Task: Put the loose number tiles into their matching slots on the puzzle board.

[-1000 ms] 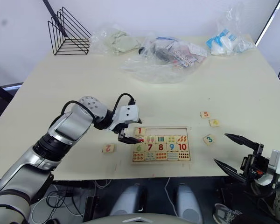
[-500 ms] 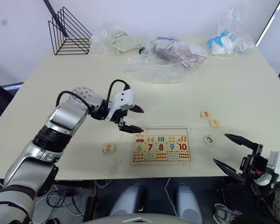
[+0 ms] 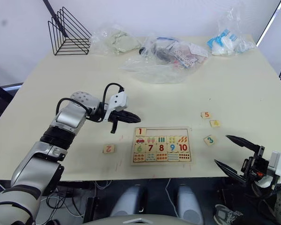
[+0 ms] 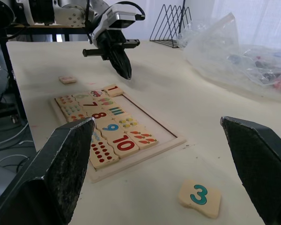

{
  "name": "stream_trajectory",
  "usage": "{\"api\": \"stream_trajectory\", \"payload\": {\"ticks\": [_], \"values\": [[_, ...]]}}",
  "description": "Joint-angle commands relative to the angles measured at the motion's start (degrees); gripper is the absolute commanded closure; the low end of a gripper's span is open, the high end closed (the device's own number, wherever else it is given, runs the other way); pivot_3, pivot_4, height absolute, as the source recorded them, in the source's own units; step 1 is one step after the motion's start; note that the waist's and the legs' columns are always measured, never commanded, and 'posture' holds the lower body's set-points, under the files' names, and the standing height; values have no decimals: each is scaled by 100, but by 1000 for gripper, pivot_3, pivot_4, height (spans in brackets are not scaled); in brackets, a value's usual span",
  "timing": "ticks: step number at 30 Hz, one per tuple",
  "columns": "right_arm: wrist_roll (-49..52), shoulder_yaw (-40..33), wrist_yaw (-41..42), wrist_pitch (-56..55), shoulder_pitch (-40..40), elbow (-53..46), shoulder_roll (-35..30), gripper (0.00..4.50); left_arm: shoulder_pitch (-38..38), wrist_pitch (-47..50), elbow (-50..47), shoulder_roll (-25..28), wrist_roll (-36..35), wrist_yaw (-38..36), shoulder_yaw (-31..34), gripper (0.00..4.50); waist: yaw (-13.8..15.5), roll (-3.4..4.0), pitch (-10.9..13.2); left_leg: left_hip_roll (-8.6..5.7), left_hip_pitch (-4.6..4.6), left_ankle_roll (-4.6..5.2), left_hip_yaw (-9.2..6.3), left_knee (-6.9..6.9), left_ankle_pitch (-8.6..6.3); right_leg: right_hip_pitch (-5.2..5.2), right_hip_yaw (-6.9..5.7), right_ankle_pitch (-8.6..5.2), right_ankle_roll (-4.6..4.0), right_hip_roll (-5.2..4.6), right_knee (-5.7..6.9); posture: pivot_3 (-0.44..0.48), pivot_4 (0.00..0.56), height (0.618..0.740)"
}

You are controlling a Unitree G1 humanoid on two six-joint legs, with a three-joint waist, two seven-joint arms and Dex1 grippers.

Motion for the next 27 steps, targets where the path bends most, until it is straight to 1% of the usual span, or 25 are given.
{"api": "stream_trajectory", "payload": {"ticks": [1, 7, 20, 27], "values": [[65, -82, -1, -78, 46, -196, -32, 0, -130, -170, 21, 84, 15, -190, 149, 4480, -1, 0, 0, 0, 0, 0, 0, 0, 0, 0, 0, 0, 0, 0, 0, 0, 150, 740], [69, -78, 10, -83, 42, -188, -38, 0, -65, -122, -48, 131, 0, -355, 169, 4480, -1, 0, 0, 0, 0, 0, -1, 0, 0, 0, -1, 0, 0, 0, 0, 0, 150, 740], [71, -64, 31, -45, -4, -168, -73, 0, 59, -120, -139, 204, 109, -327, 182, 4480, -1, 0, 0, 0, 0, 0, -1, 0, 0, 0, -1, 0, 0, 0, 1, 0, 150, 740], [65, -61, 44, -56, -27, -136, -66, 0, 117, -109, -183, 107, 117, -205, 192, 4480, 0, 0, 0, 0, 0, 0, -2, 0, 0, 0, -1, 0, 0, 0, 1, 0, 150, 740]]}}
